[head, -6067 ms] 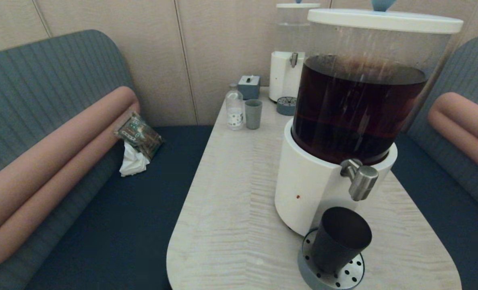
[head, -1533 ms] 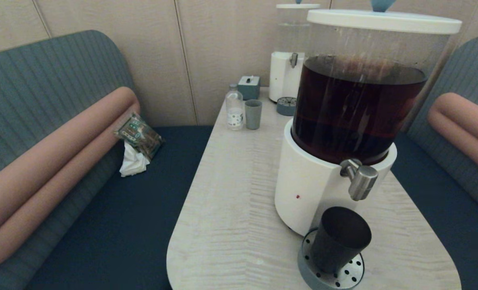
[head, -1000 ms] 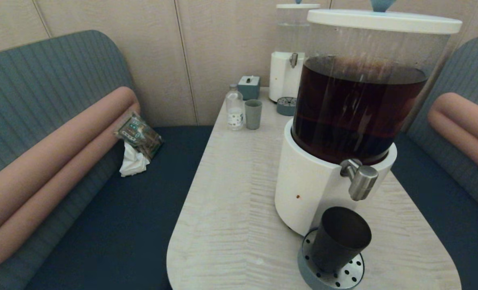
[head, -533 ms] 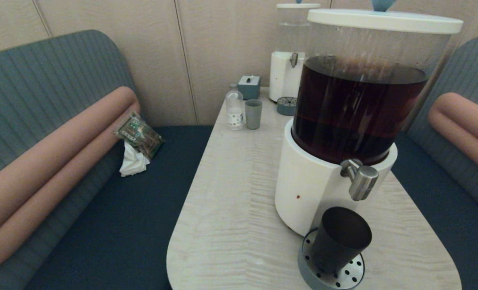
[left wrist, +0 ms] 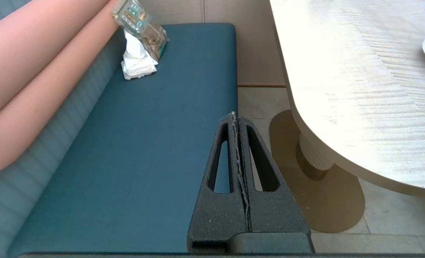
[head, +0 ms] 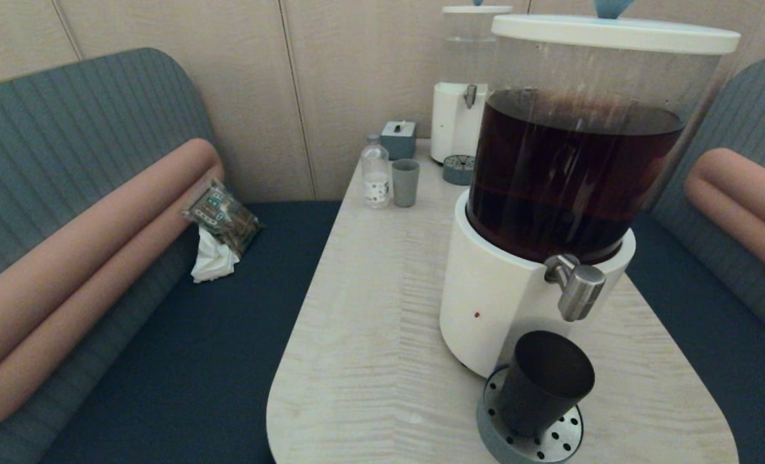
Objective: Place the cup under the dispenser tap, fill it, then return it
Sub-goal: Turn on the faucet
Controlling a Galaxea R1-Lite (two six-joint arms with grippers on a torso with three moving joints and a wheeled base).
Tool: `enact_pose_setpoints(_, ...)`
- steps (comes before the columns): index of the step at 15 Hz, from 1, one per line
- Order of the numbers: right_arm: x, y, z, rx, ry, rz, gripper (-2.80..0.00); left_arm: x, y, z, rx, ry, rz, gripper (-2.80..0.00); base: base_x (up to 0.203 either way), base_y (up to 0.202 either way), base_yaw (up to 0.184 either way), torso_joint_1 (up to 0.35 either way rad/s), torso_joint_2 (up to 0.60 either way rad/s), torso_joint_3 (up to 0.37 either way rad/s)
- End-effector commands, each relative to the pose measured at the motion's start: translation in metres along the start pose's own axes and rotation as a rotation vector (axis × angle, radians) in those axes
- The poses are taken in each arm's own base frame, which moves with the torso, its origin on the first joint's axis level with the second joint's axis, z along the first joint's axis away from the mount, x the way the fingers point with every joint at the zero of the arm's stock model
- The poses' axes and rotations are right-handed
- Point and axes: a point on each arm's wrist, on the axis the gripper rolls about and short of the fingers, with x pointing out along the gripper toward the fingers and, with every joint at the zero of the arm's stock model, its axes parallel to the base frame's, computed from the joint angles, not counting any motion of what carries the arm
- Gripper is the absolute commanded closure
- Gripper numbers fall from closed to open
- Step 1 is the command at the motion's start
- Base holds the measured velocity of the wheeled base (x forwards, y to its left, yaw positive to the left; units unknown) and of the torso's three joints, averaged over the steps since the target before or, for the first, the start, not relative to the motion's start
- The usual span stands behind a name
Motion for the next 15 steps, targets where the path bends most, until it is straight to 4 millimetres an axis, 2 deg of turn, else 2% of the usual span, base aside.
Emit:
enact_pose_setpoints(1, 0.025, -0.003, 0.009, 0.017, 0.060, 0.004, 0.00, 0.000, 0.000, 0.000, 0.000, 0.000, 0.001, 0.00, 0.000, 0.000, 0.000, 0.000, 0.00, 0.000)
enact_pose_setpoints(3, 0.055, -0.006, 0.018, 0.114, 0.120, 0.014, 0.00, 0.000, 0.000, 0.000, 0.000, 0.000, 0.000, 0.00, 0.000, 0.000, 0.000, 0.000, 0.00, 0.000)
enact_pose_setpoints(5, 0.076, -0.007, 0.028, 0.243, 0.157, 0.037, 0.00, 0.000, 0.000, 0.000, 0.000, 0.002, 0.000, 0.00, 0.000, 0.000, 0.000, 0.000, 0.00, 0.000)
enact_pose_setpoints(9, 0.083, 0.010, 0.030, 0.400, 0.226, 0.237, 0.00, 0.000, 0.000, 0.000, 0.000, 0.000, -0.001, 0.00, 0.000, 0.000, 0.000, 0.000, 0.00, 0.000)
enact_pose_setpoints(11, 0.092, 0.012, 0.024, 0.416, 0.283, 0.314, 0.00, 0.000, 0.000, 0.000, 0.000, 0.002, 0.001, 0.00, 0.000, 0.000, 0.000, 0.000, 0.00, 0.000)
enact_pose_setpoints(15, 0.121, 0.014, -0.001, 0.324, 0.373, 0.318, 0.00, 0.000, 0.000, 0.000, 0.000, 0.002, -0.001, 0.00, 0.000, 0.000, 0.000, 0.000, 0.00, 0.000)
